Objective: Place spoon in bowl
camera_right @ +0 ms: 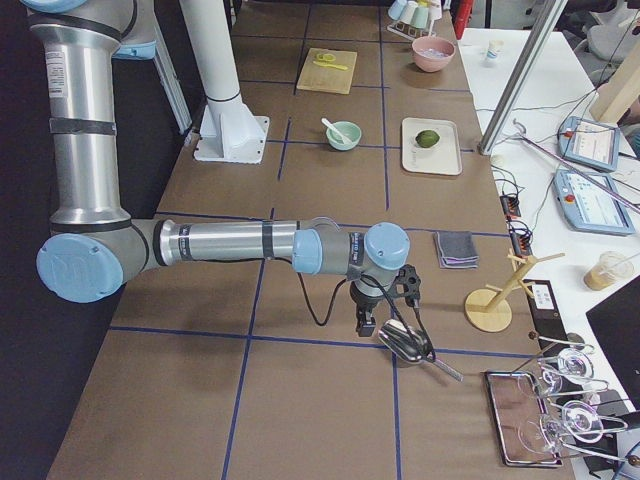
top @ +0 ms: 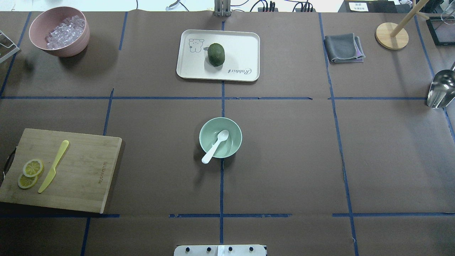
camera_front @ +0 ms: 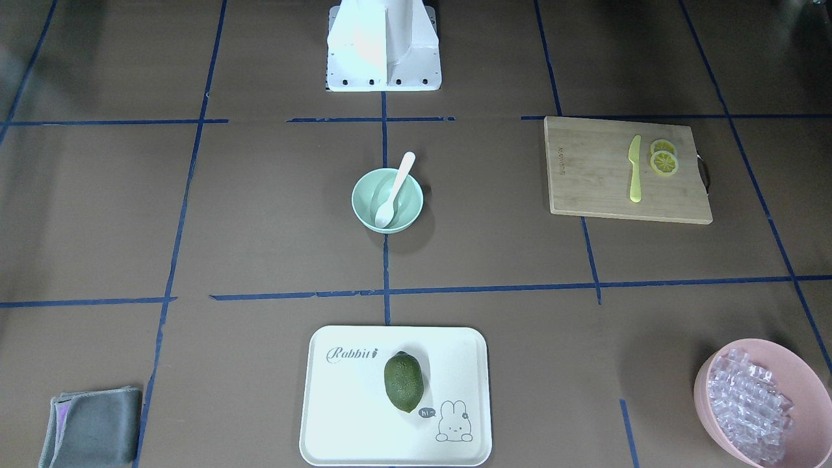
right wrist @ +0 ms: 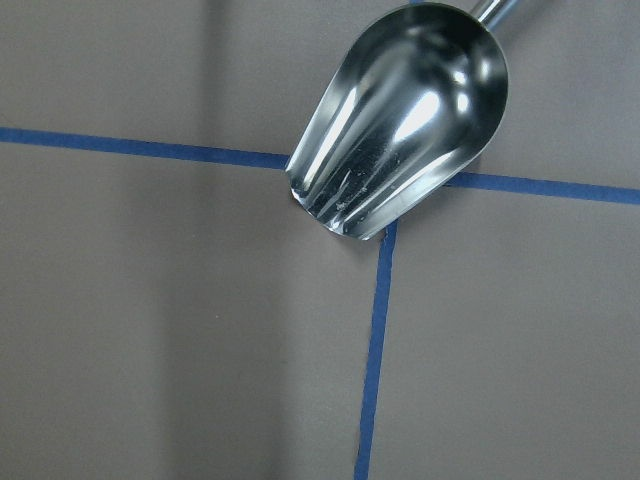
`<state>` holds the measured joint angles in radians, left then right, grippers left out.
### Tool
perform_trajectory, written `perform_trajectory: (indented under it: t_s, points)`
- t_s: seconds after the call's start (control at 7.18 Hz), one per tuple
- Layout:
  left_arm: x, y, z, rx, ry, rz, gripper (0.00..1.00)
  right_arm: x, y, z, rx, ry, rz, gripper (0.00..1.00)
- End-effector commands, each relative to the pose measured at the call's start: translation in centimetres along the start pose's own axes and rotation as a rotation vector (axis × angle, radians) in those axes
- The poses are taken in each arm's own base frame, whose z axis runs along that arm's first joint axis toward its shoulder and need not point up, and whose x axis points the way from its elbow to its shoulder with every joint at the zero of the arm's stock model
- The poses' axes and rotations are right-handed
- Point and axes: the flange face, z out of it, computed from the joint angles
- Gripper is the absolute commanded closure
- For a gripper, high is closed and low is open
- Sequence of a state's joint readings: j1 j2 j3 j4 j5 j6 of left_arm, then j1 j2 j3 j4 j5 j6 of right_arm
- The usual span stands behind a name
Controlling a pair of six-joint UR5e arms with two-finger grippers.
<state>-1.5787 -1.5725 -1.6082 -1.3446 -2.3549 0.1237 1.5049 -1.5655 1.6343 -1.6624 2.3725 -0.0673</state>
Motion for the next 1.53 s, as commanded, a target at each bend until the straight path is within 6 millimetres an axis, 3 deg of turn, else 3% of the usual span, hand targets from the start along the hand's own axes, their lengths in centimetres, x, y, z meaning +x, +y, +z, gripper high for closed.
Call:
perform_trajectory:
  t_s: [0.0, 0.42, 0.98, 1.39]
  points:
    - [-0.8, 0.4, 0.7, -0.013, 0.002, -0.02, 0.0, -0.3, -0.1, -0.3, 0.008, -0.003, -0.009, 0.0]
    - [-1.2, 1.4, 1.2, -0.018, 0.006, -0.019, 0.0, -0.2, 0.6, -0.3, 0.006, 0.017, -0.017, 0.0]
    - [-0.1, 1.1, 0.1, 0.048, -0.004, 0.045, 0.0, -0.1, 0.6, -0.5, 0.003, 0.041, -0.022, 0.0]
    - [-1.2, 1.2, 1.1, 0.074, -0.012, 0.068, 0.0, -0.2, 0.5, -0.5, 0.006, 0.038, -0.023, 0.0]
